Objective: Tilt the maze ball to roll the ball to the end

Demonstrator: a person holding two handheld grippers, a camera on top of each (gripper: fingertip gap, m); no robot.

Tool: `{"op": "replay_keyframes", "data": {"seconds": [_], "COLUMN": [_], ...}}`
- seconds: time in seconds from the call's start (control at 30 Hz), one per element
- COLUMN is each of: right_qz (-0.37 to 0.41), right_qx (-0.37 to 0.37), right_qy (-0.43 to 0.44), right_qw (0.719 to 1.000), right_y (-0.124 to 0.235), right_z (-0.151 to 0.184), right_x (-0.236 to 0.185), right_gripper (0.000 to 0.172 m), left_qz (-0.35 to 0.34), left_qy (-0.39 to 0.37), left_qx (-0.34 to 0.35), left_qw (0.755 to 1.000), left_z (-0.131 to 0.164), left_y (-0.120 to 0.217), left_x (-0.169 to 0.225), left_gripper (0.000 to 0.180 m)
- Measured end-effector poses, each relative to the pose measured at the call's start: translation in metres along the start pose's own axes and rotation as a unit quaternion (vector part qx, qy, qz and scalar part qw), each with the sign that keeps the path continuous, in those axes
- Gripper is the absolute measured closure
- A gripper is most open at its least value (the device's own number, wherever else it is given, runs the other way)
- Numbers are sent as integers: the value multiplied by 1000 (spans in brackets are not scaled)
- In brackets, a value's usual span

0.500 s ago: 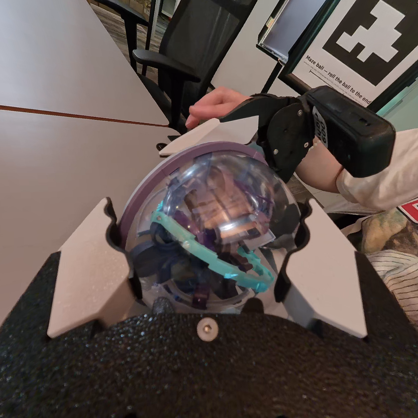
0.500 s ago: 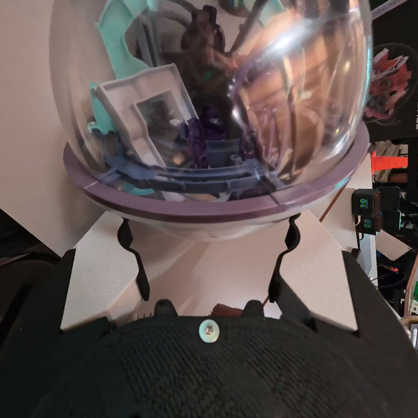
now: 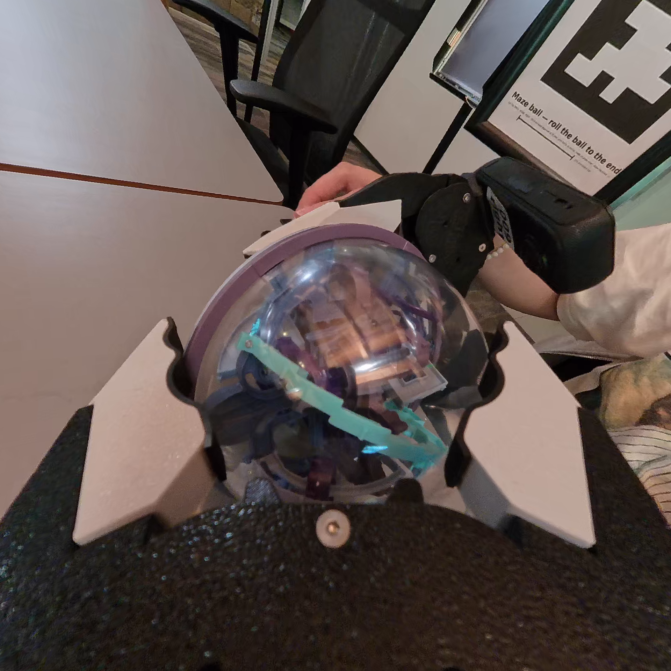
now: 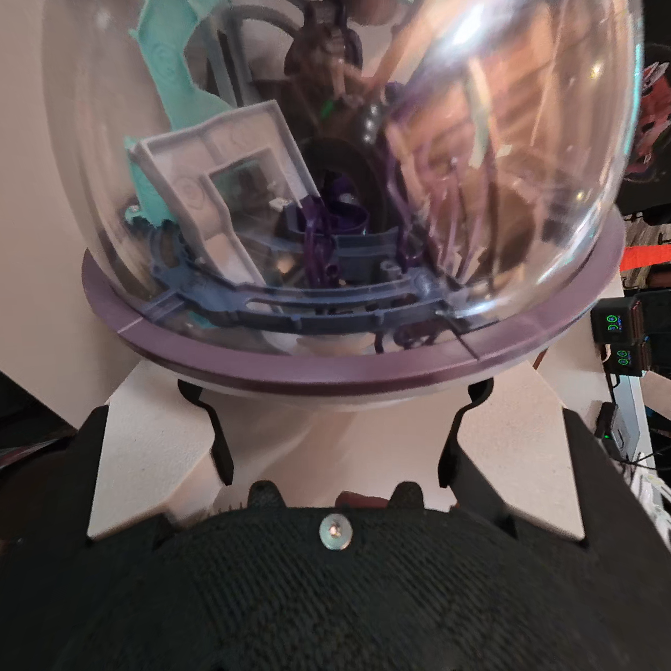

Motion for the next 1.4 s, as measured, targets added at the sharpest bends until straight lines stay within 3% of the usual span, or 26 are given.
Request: {"op": "replay_keyframes", "data": {"seconds": [0.23, 0.53, 0.93, 1.3, 1.4], "right_qz": [14, 9, 78, 75, 72], "right_qx": [15, 71, 82, 86, 88], "right_qy": [-35, -114, -120, -178, -185], "right_qw": [999, 991, 986, 977, 976], "right_y": [1, -3, -3, -6, -7], "right_z": [4, -10, -16, -8, -8], "right_x": [-12, -41, -67, -66, -67], "right_gripper": [23, 23, 25, 28, 29], "left_qz": [3, 56, 88, 17, 25], "left_qy": [-1, 23, -2, 53, 66], "left_qx": [-27, -64, -73, -95, -103], "left_qw": [1000, 996, 993, 994, 992], "left_z": [-4, 0, 3, -1, 0], "left_y": [-4, 9, 14, 13, 10], "left_x": [6, 12, 24, 18, 18], "left_gripper": [23, 23, 23, 23, 23]}}
Point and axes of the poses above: each gripper's, where its closed fingertips meet, y back along the fingers, z out of its underside, x = y × z across the jaws, the point moved 10 cm from there along y, back along the fingers, and after that the axes turned 11 degrees about -y, right-handed, at the moved point
